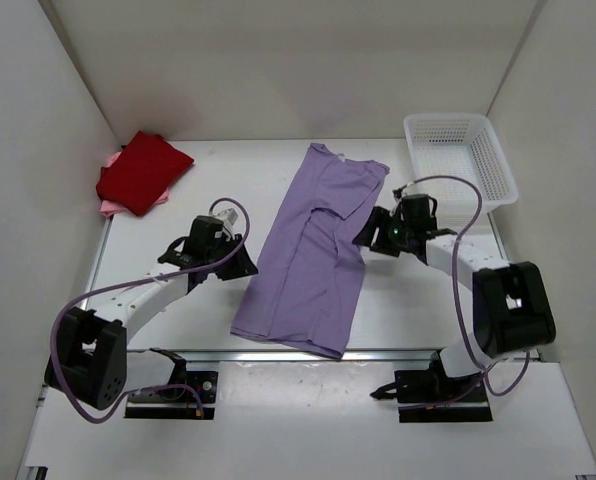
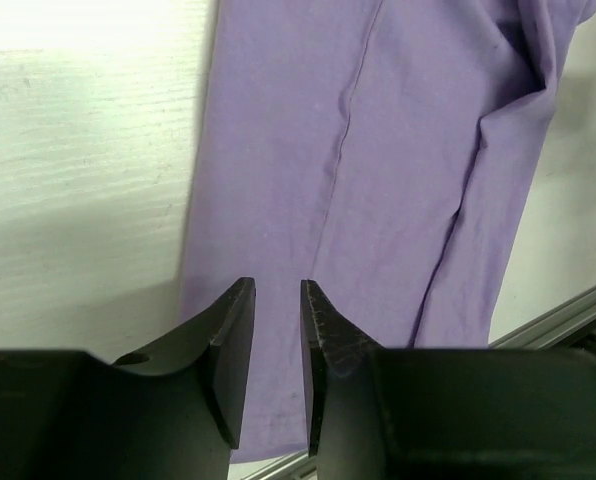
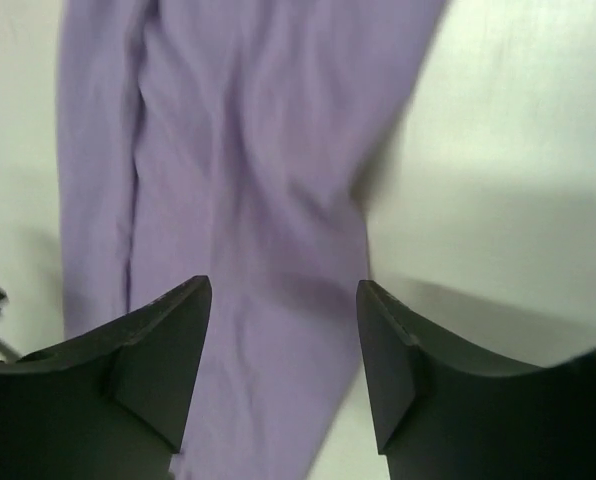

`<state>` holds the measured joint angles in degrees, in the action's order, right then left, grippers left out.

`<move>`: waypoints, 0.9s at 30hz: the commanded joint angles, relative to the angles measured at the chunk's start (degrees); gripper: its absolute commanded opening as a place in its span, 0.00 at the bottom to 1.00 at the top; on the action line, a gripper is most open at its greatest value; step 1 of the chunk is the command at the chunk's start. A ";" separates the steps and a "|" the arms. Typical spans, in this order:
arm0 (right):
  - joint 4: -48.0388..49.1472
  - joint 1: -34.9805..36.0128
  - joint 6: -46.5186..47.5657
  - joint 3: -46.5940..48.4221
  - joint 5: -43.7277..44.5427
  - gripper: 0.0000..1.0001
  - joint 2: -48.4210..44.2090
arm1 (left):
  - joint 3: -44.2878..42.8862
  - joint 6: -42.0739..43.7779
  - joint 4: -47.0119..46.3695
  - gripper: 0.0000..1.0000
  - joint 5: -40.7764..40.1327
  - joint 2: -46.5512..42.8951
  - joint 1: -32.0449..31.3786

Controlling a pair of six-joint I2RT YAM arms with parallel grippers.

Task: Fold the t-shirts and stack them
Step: Rotate the tshirt 90 degrees

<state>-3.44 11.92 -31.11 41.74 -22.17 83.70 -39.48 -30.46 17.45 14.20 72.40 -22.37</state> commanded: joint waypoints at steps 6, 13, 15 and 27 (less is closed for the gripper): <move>2.65 -3.13 3.96 27.15 13.11 0.62 23.60 | 5.90 -1.54 -3.74 0.35 1.09 -5.33 0.14; -3.93 -3.13 5.53 43.40 21.21 0.55 36.96 | 9.07 -1.80 -5.06 0.36 1.54 -6.75 0.22; -6.74 -3.22 5.89 48.32 19.19 0.47 41.00 | 9.42 -2.15 -5.67 0.36 2.32 -6.14 -0.13; -37.94 0.74 10.55 118.10 9.26 0.46 74.41 | 11.01 -2.41 -5.24 0.37 1.63 -7.01 0.57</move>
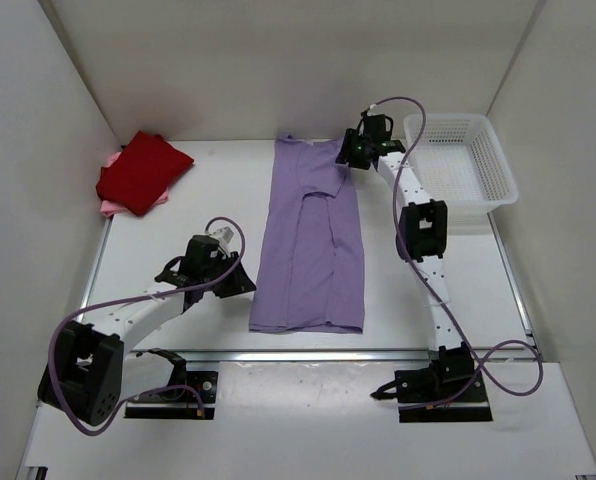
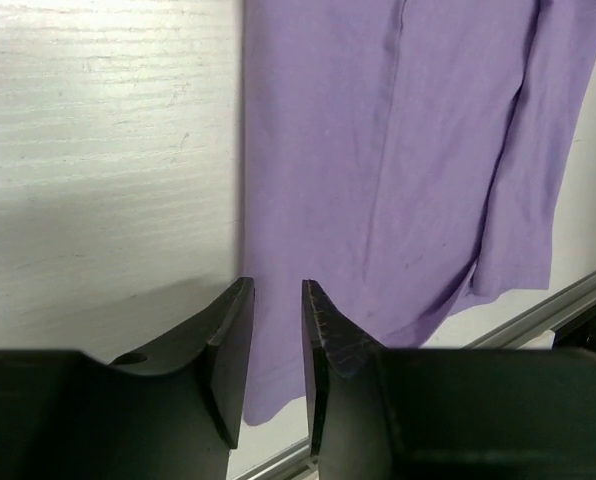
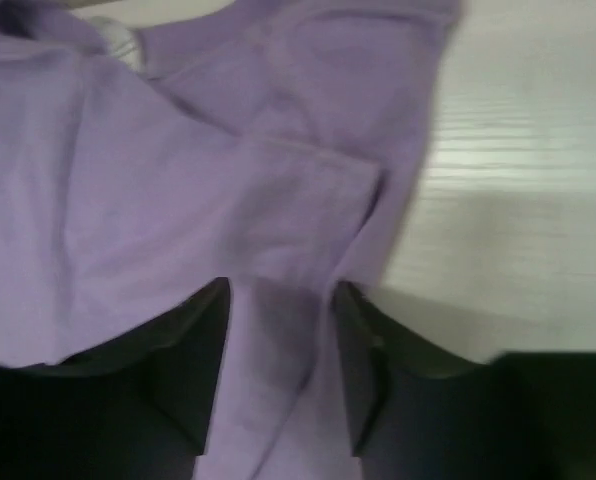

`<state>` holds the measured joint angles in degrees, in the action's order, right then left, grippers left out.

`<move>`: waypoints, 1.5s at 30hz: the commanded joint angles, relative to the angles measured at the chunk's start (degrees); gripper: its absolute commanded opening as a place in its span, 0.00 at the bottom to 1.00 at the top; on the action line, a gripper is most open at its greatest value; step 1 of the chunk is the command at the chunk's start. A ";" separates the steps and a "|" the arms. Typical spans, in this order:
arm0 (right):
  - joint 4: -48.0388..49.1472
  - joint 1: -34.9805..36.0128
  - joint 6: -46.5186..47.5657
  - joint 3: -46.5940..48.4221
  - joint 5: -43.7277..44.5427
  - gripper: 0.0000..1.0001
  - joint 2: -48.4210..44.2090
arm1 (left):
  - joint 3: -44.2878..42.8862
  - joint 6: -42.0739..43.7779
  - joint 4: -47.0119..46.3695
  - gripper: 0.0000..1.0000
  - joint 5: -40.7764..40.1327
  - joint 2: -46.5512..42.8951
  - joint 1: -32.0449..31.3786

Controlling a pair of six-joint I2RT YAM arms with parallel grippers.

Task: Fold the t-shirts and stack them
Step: Rotate the tshirt 90 degrees, then grab the bottom of the folded rectangular tshirt with both arms

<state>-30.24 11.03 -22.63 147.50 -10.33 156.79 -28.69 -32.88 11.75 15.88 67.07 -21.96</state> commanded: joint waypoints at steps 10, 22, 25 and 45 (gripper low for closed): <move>-30.13 1.44 9.70 3.80 -4.79 0.46 -22.54 | 4.95 1.24 3.28 0.55 0.20 -3.44 -1.07; 8.95 11.38 -0.72 -98.33 -5.75 0.40 -87.86 | 9.96 1.59 4.51 0.52 2.05 -8.09 -3.53; 13.43 13.40 -7.67 -114.25 -6.90 0.41 -97.18 | 10.84 1.16 5.04 0.51 2.58 -8.88 -4.49; 25.40 14.90 -20.87 -137.13 -12.96 0.09 -107.22 | 11.81 -2.54 3.72 0.25 2.66 -8.97 -9.33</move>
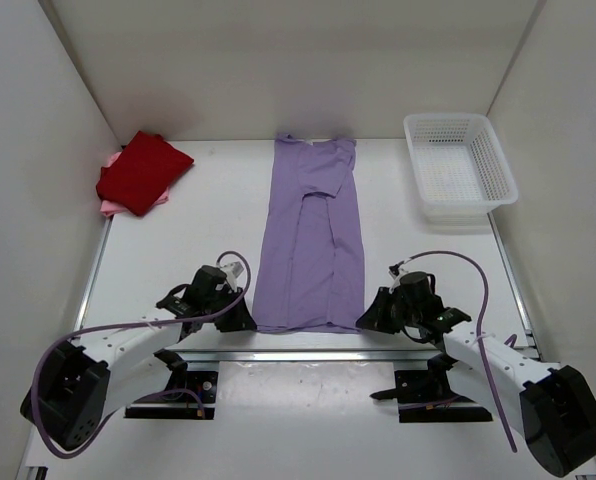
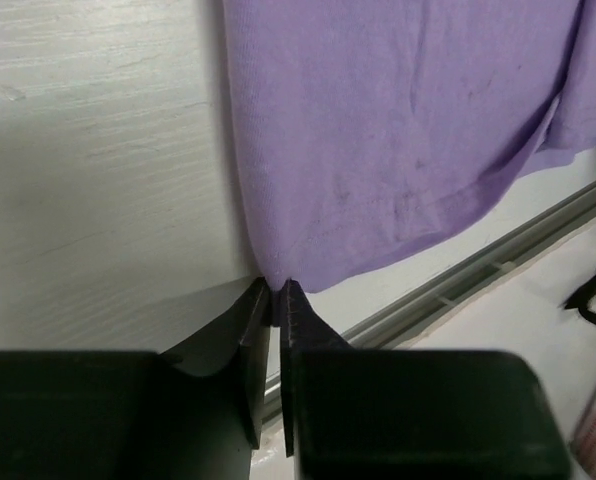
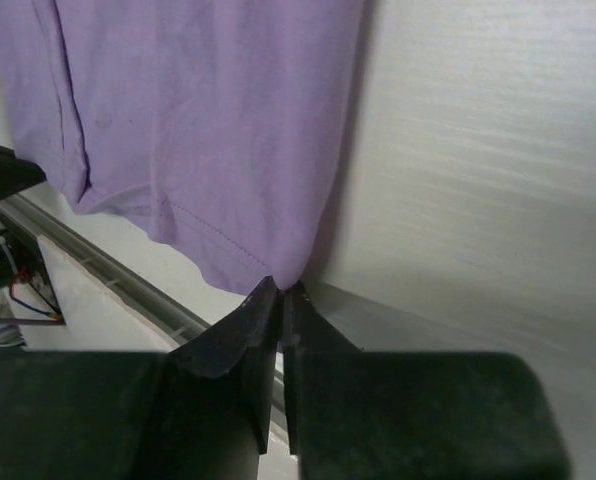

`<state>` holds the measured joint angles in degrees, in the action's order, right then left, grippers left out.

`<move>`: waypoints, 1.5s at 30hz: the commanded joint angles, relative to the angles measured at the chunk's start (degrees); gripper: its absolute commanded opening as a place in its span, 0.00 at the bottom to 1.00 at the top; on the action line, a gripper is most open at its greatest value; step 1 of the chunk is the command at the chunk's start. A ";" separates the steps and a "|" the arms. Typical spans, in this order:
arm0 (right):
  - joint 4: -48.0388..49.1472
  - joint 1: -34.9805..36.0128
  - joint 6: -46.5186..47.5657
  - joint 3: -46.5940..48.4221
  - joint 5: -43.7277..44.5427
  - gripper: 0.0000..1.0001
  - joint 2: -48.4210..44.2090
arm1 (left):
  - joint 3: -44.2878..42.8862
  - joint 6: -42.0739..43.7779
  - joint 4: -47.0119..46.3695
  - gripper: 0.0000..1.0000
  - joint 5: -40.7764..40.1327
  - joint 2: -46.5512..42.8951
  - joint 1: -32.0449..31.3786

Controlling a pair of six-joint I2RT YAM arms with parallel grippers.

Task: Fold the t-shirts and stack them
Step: Grab the bottom of the folded rectangular tshirt with both arms, then fold the folded rectangular tshirt in 1/3 of the way

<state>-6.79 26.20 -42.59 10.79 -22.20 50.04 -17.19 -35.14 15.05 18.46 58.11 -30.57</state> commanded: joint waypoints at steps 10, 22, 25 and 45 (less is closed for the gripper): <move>-13.05 11.59 -6.01 2.91 0.83 0.00 -7.66 | -3.54 -1.06 14.29 0.00 2.98 -8.43 -1.25; -12.82 -11.34 20.17 32.44 -2.95 0.00 16.97 | -33.68 2.26 6.06 0.00 2.57 15.17 7.10; -10.98 -11.86 21.41 42.28 0.90 0.00 25.88 | -43.34 2.00 3.77 0.00 -0.35 26.58 9.90; -0.60 -20.84 20.09 62.42 -3.12 0.00 56.56 | -74.12 -0.46 2.97 0.00 -0.35 61.24 14.13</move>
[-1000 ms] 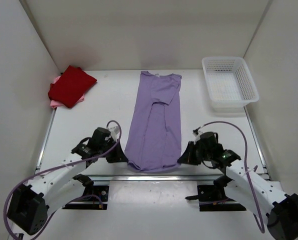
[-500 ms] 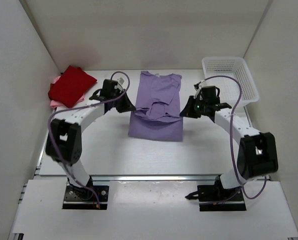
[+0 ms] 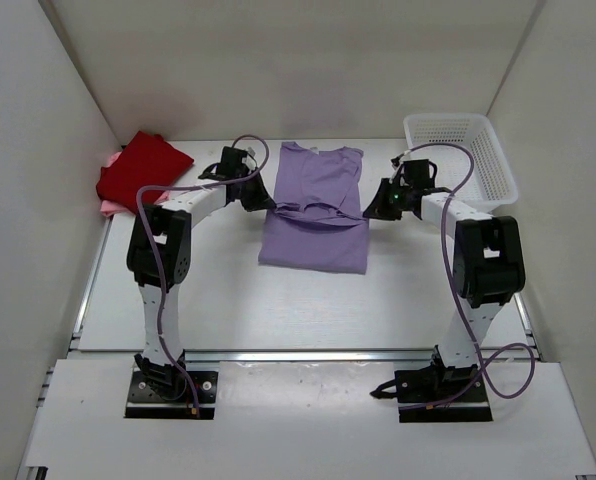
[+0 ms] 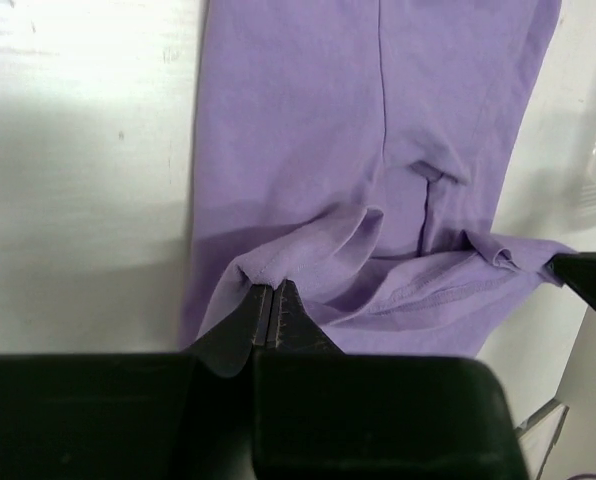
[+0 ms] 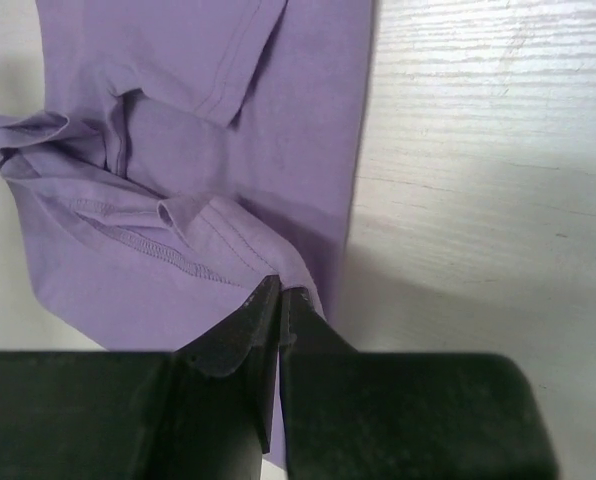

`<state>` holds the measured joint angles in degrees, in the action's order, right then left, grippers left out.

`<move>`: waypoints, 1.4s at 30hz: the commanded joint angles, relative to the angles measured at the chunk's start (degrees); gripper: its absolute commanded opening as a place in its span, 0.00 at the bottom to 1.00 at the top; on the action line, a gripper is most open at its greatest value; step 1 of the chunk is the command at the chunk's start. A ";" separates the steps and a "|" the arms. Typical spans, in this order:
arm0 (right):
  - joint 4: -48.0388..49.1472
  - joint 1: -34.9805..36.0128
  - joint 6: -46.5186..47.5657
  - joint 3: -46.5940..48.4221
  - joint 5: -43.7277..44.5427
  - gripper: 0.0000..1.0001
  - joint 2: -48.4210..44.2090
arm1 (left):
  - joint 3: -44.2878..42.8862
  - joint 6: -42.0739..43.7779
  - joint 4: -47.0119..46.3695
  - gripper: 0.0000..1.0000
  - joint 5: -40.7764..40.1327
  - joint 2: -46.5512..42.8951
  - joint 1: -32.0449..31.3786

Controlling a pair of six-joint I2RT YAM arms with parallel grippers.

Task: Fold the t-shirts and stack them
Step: Fold the folded rectangular tshirt in 1/3 of the way

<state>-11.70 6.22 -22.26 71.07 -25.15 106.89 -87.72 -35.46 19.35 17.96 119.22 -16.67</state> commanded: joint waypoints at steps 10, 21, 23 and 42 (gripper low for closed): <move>5.20 -2.44 -1.03 4.60 0.10 0.23 3.50 | -3.08 -5.40 -6.78 0.23 3.58 2.17 3.74; 7.74 8.10 1.52 0.66 5.03 0.00 -7.85 | 22.39 -7.69 -21.72 0.43 -2.13 -18.76 -3.35; 7.84 11.78 2.22 1.17 3.88 0.00 -4.77 | 25.66 -8.30 -24.52 0.42 -1.17 -17.89 -6.08; 11.08 19.79 2.75 11.55 11.24 0.00 16.06 | 49.65 -13.14 -35.97 0.34 -0.37 -20.33 -6.44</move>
<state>-5.10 25.12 -19.57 81.45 -18.35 121.80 -41.71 -48.73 -17.98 18.72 101.56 -21.71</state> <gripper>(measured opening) 0.004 0.340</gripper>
